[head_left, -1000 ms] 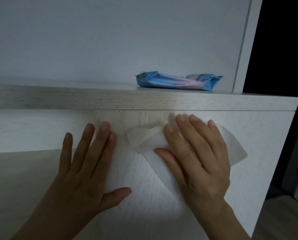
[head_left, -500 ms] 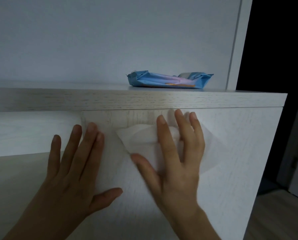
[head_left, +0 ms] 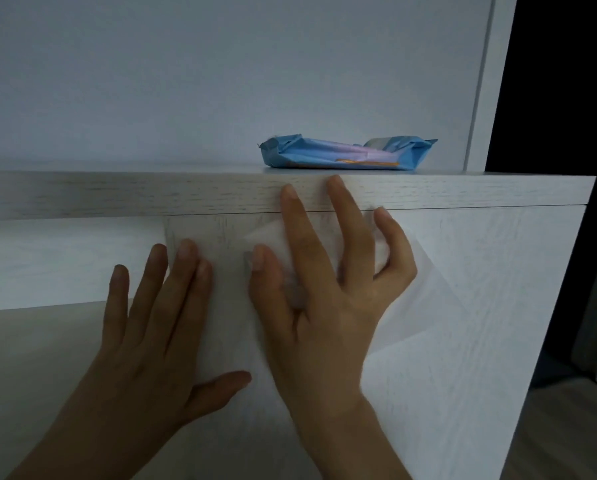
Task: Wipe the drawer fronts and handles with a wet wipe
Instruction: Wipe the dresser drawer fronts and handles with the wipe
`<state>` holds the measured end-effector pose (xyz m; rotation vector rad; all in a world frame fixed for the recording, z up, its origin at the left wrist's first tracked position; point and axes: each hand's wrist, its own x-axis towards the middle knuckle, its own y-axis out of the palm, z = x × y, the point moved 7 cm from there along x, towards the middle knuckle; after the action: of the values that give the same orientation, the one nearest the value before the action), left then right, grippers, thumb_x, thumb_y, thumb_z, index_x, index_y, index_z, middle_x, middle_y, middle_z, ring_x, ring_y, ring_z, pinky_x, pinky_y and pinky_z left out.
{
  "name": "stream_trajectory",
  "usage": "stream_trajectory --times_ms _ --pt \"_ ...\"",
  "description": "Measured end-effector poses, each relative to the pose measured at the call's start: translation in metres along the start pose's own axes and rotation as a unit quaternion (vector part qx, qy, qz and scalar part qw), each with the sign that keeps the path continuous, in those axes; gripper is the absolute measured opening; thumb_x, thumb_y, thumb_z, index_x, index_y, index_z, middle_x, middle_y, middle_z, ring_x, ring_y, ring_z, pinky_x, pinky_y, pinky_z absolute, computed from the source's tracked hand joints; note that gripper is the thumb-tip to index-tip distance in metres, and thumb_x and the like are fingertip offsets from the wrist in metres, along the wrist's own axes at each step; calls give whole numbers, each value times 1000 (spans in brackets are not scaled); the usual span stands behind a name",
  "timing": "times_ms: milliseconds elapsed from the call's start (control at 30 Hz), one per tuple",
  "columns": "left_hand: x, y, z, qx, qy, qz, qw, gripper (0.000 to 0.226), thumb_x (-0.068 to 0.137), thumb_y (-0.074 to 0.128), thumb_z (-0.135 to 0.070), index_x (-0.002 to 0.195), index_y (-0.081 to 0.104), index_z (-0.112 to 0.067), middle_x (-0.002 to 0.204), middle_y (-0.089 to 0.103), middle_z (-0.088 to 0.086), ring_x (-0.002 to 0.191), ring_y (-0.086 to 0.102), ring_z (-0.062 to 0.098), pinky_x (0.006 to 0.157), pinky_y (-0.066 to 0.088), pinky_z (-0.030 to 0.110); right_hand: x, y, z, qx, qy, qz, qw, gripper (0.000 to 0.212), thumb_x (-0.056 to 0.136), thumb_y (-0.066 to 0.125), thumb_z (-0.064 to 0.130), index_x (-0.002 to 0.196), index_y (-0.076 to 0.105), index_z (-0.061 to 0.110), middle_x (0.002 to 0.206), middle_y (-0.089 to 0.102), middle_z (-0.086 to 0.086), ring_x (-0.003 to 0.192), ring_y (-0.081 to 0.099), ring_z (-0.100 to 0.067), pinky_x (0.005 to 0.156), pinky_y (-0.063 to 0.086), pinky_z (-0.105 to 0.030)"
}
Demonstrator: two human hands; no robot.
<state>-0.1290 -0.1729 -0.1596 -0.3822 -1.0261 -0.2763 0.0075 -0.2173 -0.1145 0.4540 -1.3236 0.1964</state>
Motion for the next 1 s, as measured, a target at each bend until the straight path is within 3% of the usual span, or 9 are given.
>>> stream_trajectory --times_ms 100,233,367,500,667,767,867,1000 --pt "0 0 0 -5 -1 5 1000 86 100 27 -62 156 0 -2 165 -8 11 153 -1 28 121 5 50 2 -5 -10 -3 -12 26 1000 41 102 34 45 131 53 23 136 50 -16 126 38 -32 109 33 -42" --pt "-1 1 1 -17 -6 4 1000 86 100 26 -62 156 -2 -3 165 -9 9 153 -2 27 121 5 49 1 1 4 -63 -71 39 995 36 104 30 40 130 49 25 136 54 -3 126 41 -26 104 31 -53" --pt "-2 1 1 -17 -6 3 1000 83 102 27 -60 156 -1 -4 165 -8 10 153 -1 28 121 5 50 -6 13 29 -61 -166 89 980 34 104 36 38 130 50 24 135 58 -2 129 43 -21 112 23 -43" --pt "-2 2 0 -22 -10 10 1000 85 101 26 -61 156 -1 -3 165 -9 9 153 -2 28 121 6 52 -2 3 9 -54 -131 121 983 43 106 16 39 139 36 21 146 42 1 139 29 -27 118 5 -51" --pt "-1 3 2 -29 -14 17 999 85 100 25 -62 156 -3 -4 165 -11 7 153 -5 26 121 3 51 0 -1 11 -122 -112 66 984 37 106 23 36 138 39 24 142 39 6 135 37 -25 111 24 -59" --pt "-2 3 2 -25 -15 19 999 86 100 25 -63 156 -3 -4 165 -11 8 153 -5 27 121 3 51 -1 -6 6 -111 -128 68 983 40 105 29 39 138 40 19 142 38 2 134 39 -24 111 30 -49" --pt "-2 3 1 -29 -15 23 999 86 100 24 -63 156 -4 -4 165 -12 7 153 -6 26 121 2 51 2 -11 -8 -65 -93 87 990 50 104 33 45 139 39 10 144 37 -6 137 34 -28 116 24 -36" --pt "-2 3 2 -28 -19 21 999 86 100 24 -64 156 -4 -5 165 -12 6 153 -5 26 121 2 51 -3 -4 5 -133 -126 78 980 41 106 26 38 134 46 14 140 48 -2 133 40 -27 114 24 -49"
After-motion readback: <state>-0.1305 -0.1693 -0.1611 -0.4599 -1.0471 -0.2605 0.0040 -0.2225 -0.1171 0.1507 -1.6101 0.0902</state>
